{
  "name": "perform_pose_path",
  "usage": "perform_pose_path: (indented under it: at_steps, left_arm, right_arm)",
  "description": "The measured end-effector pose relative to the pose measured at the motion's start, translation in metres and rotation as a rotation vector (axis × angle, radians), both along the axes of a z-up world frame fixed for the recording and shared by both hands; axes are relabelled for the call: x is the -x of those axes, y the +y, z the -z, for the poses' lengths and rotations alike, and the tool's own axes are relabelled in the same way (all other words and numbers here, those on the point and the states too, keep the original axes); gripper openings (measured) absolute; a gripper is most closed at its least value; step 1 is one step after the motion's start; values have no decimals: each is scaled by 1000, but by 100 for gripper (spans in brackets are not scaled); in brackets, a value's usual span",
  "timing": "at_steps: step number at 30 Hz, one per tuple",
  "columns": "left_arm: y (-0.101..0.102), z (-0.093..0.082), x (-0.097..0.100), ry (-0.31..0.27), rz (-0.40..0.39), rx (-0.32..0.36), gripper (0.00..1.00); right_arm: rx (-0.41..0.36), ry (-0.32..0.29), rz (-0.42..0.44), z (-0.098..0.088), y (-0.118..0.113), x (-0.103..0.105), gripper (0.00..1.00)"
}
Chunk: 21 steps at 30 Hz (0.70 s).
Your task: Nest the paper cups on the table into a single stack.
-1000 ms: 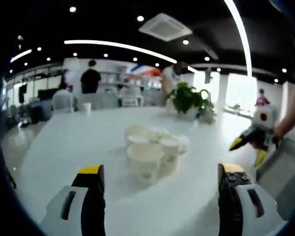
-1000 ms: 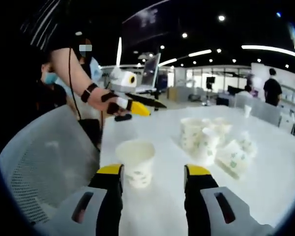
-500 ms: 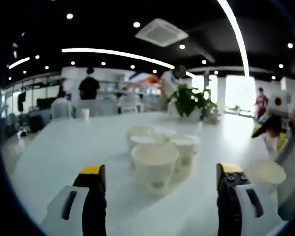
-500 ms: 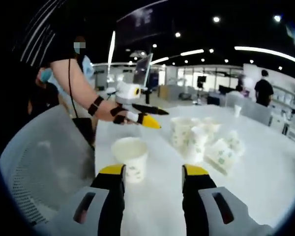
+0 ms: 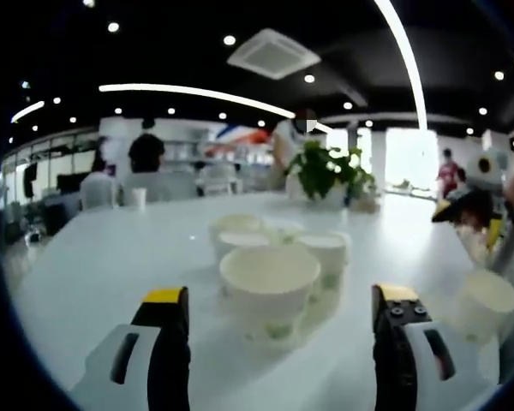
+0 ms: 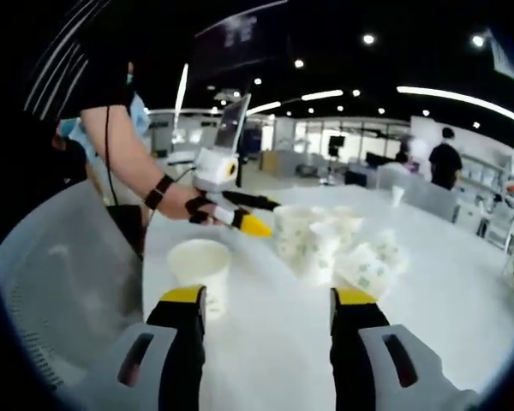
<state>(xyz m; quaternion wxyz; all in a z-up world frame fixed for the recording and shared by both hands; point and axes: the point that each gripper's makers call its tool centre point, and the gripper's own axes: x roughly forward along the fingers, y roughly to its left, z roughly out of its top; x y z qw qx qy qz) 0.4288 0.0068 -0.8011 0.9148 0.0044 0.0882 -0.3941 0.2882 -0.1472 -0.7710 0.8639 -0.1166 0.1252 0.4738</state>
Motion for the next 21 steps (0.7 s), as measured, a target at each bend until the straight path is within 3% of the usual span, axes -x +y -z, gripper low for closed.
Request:
perform_pose_path:
  at_steps: [7,15,21]
  left_arm:
    - [-4,1,-1,-9,19,-9,82]
    - [-10,1,-6,-16,38,-34,71]
    - [-11,-6,-16,-23,18,-20,69]
  right_arm:
    - [-19,18,33,1,-4,-5,56]
    - [-13,41,43,-3,-12,-11,52]
    - [-9,47,46,-2,-17,-10,50]
